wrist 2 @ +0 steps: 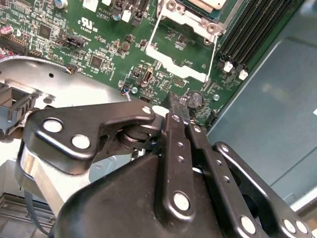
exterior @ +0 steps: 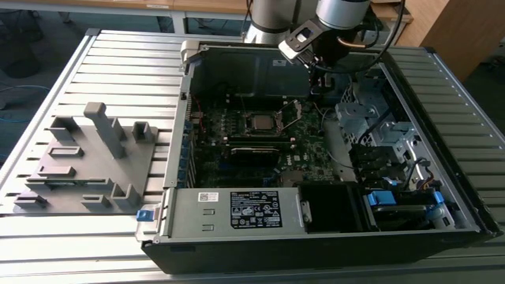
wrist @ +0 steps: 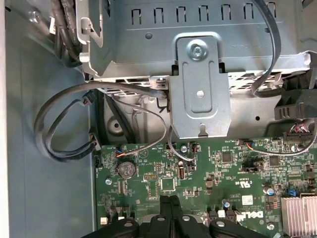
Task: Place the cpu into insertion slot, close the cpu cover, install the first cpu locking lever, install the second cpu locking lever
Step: 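Close the cpu cover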
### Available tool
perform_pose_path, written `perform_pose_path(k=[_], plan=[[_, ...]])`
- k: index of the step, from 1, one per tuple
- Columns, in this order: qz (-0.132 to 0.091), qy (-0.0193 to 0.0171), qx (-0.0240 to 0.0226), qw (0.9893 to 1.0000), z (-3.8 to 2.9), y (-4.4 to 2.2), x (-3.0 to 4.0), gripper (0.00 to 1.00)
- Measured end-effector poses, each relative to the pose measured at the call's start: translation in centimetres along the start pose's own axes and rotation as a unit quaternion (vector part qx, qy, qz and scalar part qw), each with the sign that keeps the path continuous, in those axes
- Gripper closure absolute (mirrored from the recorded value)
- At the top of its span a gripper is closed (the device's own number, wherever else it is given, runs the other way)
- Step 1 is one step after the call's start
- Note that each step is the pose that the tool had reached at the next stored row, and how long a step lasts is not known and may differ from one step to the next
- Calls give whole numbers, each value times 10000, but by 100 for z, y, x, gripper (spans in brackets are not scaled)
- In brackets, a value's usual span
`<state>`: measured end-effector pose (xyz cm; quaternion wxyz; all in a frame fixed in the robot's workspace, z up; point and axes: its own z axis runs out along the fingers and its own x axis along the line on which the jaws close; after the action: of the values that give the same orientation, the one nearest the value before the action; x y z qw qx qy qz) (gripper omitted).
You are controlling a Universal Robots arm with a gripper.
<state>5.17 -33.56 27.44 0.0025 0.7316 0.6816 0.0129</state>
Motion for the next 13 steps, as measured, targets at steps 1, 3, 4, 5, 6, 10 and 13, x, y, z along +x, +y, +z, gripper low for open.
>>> perform_pose_path(k=[1,3,4,5,6,10,13], plan=[[1,0,0,10000,2,0,0,90],[1,2,0,10000,22,0,0,90],[2,1,0,10000,35,1,-1,90],[1,1,1,10000,51,2,-1,90],[1,1,2,10000,65,4,-1,90],[1,0,3,10000,89,5,-1,90],[1,0,3,10000,89,5,-1,90]])
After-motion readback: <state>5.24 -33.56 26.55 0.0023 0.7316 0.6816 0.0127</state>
